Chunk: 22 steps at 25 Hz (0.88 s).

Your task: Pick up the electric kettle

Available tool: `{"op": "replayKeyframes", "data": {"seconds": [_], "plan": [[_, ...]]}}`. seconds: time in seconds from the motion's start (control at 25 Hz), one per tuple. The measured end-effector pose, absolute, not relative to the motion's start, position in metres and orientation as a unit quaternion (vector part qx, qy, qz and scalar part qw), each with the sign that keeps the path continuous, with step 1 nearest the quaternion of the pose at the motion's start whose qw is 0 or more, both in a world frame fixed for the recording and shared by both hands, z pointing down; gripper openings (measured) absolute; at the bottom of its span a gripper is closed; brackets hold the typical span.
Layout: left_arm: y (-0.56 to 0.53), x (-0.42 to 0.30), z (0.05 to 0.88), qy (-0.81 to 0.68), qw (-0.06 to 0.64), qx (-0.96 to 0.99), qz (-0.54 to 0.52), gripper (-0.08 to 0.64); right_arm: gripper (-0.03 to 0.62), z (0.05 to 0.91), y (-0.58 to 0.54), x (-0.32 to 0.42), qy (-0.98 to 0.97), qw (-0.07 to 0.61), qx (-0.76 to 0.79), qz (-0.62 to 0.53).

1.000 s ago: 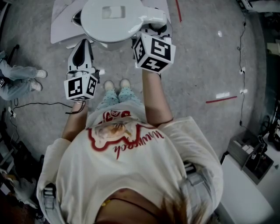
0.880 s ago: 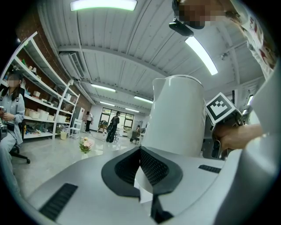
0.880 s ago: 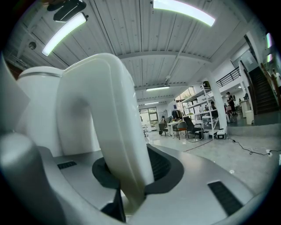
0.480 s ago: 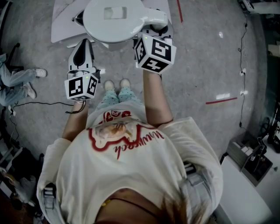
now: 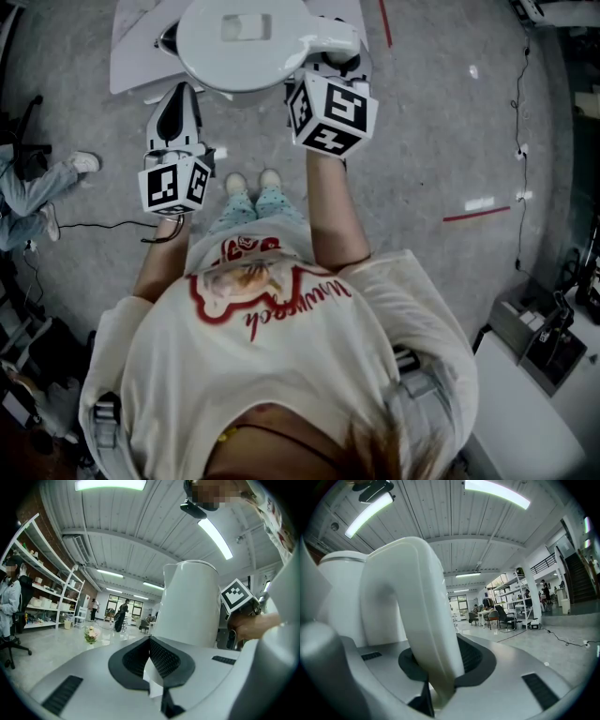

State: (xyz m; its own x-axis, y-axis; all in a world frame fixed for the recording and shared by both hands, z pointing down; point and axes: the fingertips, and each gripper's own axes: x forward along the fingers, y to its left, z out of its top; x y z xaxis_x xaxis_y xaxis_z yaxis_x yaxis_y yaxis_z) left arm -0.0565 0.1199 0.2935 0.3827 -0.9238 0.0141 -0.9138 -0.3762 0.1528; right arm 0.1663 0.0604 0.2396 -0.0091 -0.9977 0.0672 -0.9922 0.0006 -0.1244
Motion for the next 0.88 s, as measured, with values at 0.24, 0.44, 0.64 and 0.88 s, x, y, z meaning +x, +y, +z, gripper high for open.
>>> {"op": "replayKeyframes", "data": {"seconds": [0.24, 0.44, 0.64, 0.88], "plan": [[0.1171, -0.0574, 0.2953, -0.553, 0.069, 0.829, -0.036, -0.002, 0.086, 0.2421, 0.0584, 0.1672, 0.704, 0.013, -0.707, -0.068], [0.1201, -0.0605, 0.2974, -0.551, 0.069, 0.831, -0.038, -0.002, 0.086, 0.2449, 0.0624, 0.1639, 0.703, 0.012, -0.707, -0.07], [0.1204, -0.0606, 0.2964, -0.55, 0.069, 0.832, -0.038, -0.002, 0.086, 0.2451, 0.0633, 0.1632, 0.703, 0.012, -0.707, -0.072], [0.1178, -0.0606, 0.2988, -0.548, 0.068, 0.833, -0.036, -0.002, 0.086, 0.248, 0.061, 0.1634, 0.702, 0.009, -0.708, -0.072]]}}
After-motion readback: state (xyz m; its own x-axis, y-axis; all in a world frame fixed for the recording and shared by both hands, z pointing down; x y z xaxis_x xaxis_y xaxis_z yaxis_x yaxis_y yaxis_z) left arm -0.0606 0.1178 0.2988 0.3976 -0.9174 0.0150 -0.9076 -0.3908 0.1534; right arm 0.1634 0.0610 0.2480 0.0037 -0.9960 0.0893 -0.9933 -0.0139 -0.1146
